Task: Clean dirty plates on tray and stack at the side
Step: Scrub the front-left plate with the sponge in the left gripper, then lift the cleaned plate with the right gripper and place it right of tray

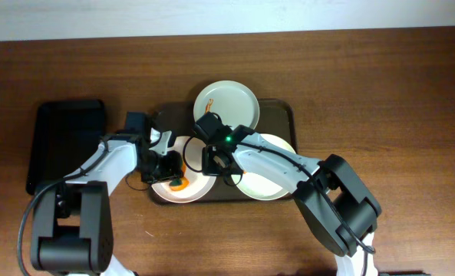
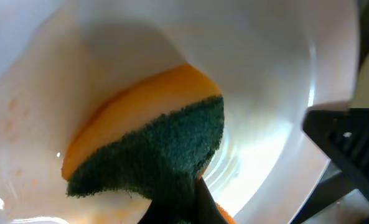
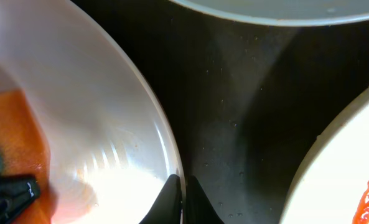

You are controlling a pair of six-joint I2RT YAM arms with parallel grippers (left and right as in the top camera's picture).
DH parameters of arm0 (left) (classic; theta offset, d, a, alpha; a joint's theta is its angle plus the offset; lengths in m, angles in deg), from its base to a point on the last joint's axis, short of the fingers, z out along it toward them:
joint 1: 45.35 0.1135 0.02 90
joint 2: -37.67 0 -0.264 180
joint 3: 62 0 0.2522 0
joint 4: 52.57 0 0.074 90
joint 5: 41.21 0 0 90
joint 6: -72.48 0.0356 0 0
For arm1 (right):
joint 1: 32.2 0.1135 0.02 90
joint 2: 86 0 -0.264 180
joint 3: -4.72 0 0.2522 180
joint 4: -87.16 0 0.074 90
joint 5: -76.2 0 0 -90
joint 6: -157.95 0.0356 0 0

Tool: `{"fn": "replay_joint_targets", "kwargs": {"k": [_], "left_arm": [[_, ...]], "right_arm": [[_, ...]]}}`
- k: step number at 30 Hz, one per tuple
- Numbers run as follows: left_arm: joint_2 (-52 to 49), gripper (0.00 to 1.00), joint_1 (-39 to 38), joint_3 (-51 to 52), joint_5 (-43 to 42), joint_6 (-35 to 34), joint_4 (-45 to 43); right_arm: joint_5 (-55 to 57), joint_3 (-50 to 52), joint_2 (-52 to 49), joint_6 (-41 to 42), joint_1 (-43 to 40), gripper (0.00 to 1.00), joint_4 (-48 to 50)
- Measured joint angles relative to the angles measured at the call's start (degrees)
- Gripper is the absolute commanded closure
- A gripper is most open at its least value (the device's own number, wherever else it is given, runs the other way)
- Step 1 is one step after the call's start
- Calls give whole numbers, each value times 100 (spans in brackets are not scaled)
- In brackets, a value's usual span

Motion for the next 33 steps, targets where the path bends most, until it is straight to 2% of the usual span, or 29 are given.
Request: {"fn": "replay_joint_targets", "kwargs": {"k": [3, 6, 8, 11, 13, 15, 18, 20, 22, 24, 27, 28, 30, 33], "left_arm": [[-28, 100, -66, 31, 177, 37, -505], [72, 100, -138, -160, 1829, -590, -634], [-33, 100, -151, -531, 2326, -612, 4], [-192, 100, -74, -2087, 2149, -138, 1543], [-201, 100, -55, -3388, 2068, 61, 1764], [-197, 100, 13, -3921, 2033, 140, 1392], [-195, 100, 136, -4024, 2028, 153, 708], [-195, 100, 221, -4028, 2013, 76, -15], [-195, 100, 262, -4013, 2011, -407, -719], [-195, 100, 262, -4024, 1967, -994, -1502], [-195, 100, 247, -4028, 1867, -1628, -2614], [-192, 100, 247, -4076, 1495, -1982, -2949], [-157, 100, 247, -4315, 1032, -2179, -2715], [286, 100, 254, -4948, 761, -2124, -1572]], "right_arm": [[0, 0, -2, 4, 0, 95, 0], [0, 0, -4, 4, 0, 95, 4], [-2, 0, -4, 7, 0, 95, 7], [-17, 0, -4, 11, 0, 96, -9], [-31, 0, -4, 7, 0, 96, -11], [-39, 0, -4, -15, -2, 96, -15], [59, 7, 133, -223, 0, 96, -205], [601, 31, 728, -363, 0, 96, -564], [1051, 31, 1405, -520, 0, 96, -822], [1316, 31, 1674, -632, 0, 96, -1060], [1521, 33, 1777, -778, 0, 96, -1292], [1547, 33, 1779, -813, 0, 96, -1322], [1561, 33, 1779, -844, 0, 96, -1325], [1578, 33, 1779, -883, 0, 96, -1325]]}}
